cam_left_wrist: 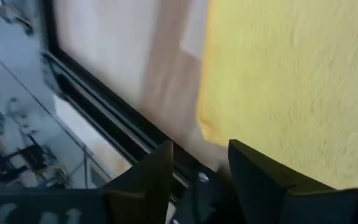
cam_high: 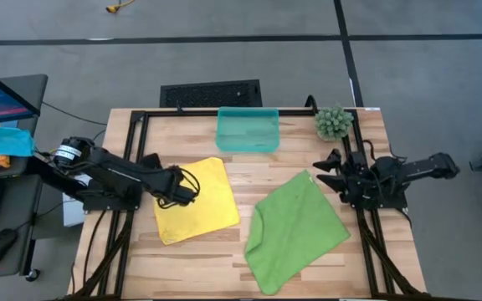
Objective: Roll microfiber towels into tight, uniform cylinder then place into a basket
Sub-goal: Fold the yellow microfiber towel
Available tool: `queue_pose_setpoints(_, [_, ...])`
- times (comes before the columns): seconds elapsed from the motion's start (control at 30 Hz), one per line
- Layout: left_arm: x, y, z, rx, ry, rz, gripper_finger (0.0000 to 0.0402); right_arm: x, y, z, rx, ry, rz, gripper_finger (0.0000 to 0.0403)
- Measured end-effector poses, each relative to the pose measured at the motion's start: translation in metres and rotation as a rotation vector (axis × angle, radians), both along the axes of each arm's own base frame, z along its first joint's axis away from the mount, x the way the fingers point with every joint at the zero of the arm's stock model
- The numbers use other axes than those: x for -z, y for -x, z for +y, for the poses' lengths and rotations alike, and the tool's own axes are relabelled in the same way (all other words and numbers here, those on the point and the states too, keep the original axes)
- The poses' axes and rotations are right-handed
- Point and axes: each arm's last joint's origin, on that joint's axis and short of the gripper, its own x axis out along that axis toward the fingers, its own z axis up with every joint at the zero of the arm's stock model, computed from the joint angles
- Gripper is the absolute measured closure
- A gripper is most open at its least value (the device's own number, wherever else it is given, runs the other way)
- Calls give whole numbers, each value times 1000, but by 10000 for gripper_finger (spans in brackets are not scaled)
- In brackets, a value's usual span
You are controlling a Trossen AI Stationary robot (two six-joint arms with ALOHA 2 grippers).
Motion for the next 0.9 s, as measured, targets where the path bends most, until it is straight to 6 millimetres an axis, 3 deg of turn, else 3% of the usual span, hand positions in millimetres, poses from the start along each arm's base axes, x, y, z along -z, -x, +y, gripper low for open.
queue_pose_setpoints(0.13, [-10, -22, -4, 79, 43, -140, 256, -7, -3, 3, -16, 2, -61, 148])
queue_pose_setpoints(0.43, [6, -72, -23, 379, 402, -613, 273, -12, -14, 11, -23, 97, -113, 148])
queue_pose_setpoints(0.7, [13, -76, -22, 461, 355, -685, 281, -22, -22, 18, -21, 213, -140, 148])
queue_pose_setpoints(0.9, [25, -74, -23, 510, 469, -734, 281, -31, -40, 26, -43, 244, -49, 148])
